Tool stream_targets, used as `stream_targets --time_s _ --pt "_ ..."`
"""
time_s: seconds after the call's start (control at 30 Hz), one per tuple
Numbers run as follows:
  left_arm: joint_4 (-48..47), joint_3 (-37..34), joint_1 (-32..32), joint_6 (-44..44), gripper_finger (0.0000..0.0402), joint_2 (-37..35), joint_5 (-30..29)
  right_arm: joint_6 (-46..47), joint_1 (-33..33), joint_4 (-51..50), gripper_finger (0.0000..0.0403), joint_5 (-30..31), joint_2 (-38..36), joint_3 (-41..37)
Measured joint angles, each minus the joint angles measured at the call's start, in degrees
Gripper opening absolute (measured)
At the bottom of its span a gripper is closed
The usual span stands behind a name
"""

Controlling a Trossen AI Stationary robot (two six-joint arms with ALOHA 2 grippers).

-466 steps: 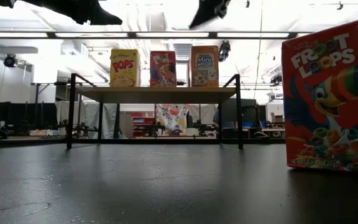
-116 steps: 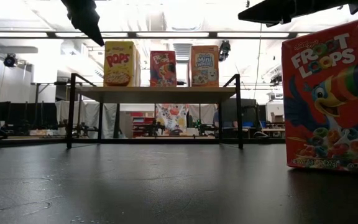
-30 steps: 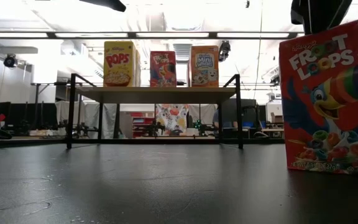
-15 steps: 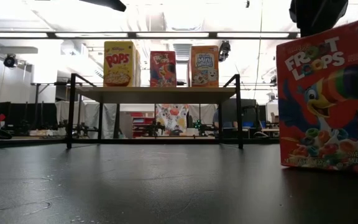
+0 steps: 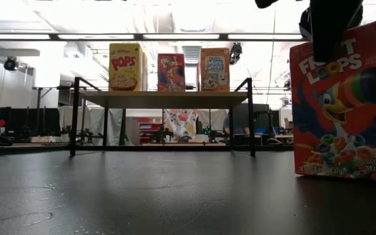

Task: Stack cereal on shelf
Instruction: Put the red cereal box aligned with the other red cereal boxes on the shelf

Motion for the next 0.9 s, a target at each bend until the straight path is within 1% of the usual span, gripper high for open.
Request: stream_targets --time_s 0.2,0.37,0.53,0.67,0.77,0.9 --pt "0.1 0.0 0.0 -1.7 0.0 -2.0 0.0 -2.4 0.0 0.3 0.0237 0.0 -0.1 0.0" --pt "0.1 0.0 0.0 -1.6 0.0 -2.6 0.0 -5.5 -0.1 0.4 0.0214 0.0 -0.2 0.0" --pt "0.1 -0.1 0.0 -0.7 0.0 -3.5 0.0 -7.8 -1.0 0.3 0.0205 0.0 -1.5 0.0" --pt "0.2 -0.1 0.0 2.4 0.0 -4.7 0.0 -11.3 -2.5 0.6 0.0203 0.4 -3.8 0.0" --pt "0.6 -0.2 0.0 4.1 0.0 -6.0 0.1 -14.2 -4.9 1.3 0.0203 1.8 -5.4 0.0" --pt "0.9 -1.1 0.0 4.7 0.0 -8.0 1.5 -19.2 -9.3 5.4 0.0203 2.1 -7.8 0.0"
